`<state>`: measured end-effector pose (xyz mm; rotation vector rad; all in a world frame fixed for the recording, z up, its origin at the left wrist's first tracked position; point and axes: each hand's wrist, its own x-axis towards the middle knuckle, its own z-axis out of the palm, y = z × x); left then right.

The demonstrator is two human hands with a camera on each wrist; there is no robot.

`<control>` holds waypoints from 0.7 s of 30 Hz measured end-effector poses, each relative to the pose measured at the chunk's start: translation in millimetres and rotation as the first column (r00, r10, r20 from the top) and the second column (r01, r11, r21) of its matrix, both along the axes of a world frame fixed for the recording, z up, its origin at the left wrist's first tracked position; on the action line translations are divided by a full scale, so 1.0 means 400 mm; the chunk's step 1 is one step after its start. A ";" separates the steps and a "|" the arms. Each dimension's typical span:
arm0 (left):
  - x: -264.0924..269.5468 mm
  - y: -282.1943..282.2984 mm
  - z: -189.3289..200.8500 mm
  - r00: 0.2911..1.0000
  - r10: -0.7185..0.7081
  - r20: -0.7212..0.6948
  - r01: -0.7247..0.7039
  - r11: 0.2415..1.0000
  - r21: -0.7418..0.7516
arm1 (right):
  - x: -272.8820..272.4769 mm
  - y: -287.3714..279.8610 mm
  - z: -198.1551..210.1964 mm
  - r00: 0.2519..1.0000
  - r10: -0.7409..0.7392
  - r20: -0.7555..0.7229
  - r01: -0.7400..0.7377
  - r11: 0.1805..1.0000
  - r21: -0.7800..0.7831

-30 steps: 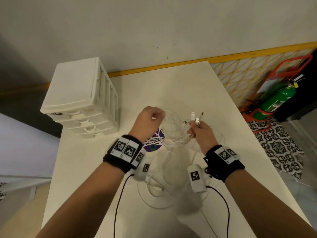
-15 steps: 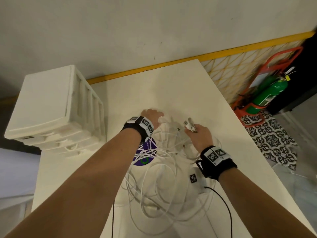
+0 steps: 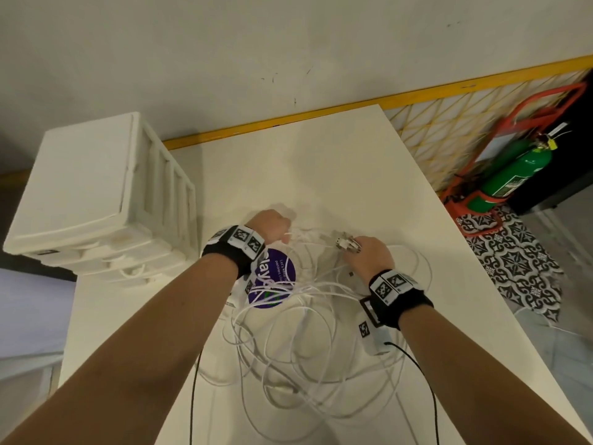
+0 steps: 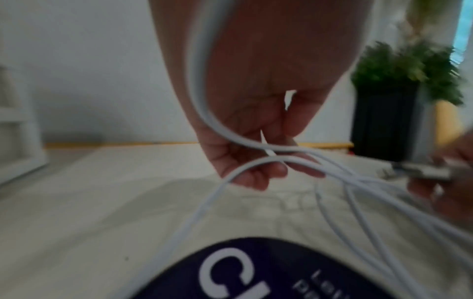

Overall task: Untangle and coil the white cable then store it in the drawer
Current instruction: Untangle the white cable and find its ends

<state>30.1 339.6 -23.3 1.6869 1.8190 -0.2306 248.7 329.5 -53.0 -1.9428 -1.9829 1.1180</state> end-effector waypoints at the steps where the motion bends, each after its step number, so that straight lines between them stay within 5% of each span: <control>1: -0.006 -0.006 -0.004 0.997 0.067 0.028 -0.066 0.997 -0.038 | 0.005 -0.002 -0.004 0.998 -0.031 -0.049 0.030 1.000 -0.007; 4: 0.011 -0.031 -0.019 0.955 0.261 0.142 -0.256 0.965 -0.052 | 0.011 -0.005 -0.005 0.979 -0.107 -0.171 0.113 0.993 0.025; 10: 0.078 -0.036 -0.012 0.883 0.265 0.388 -0.221 0.963 -0.154 | 0.015 -0.002 0.047 0.928 -0.145 -0.344 0.197 0.973 0.120; 14: 0.076 -0.038 0.026 0.833 0.315 0.454 -0.308 0.947 -0.092 | 0.024 -0.007 0.090 0.907 -0.162 -0.390 0.243 0.955 0.169; 19: 0.045 -0.054 0.091 0.652 0.417 0.633 -0.408 0.897 -0.169 | 0.046 -0.034 0.095 0.905 -0.156 -0.395 0.252 0.946 0.203; 21: 0.030 -0.065 0.096 0.650 0.386 0.655 -0.457 0.887 -0.068 | 0.045 -0.051 0.101 0.903 -0.110 -0.416 0.209 0.957 0.202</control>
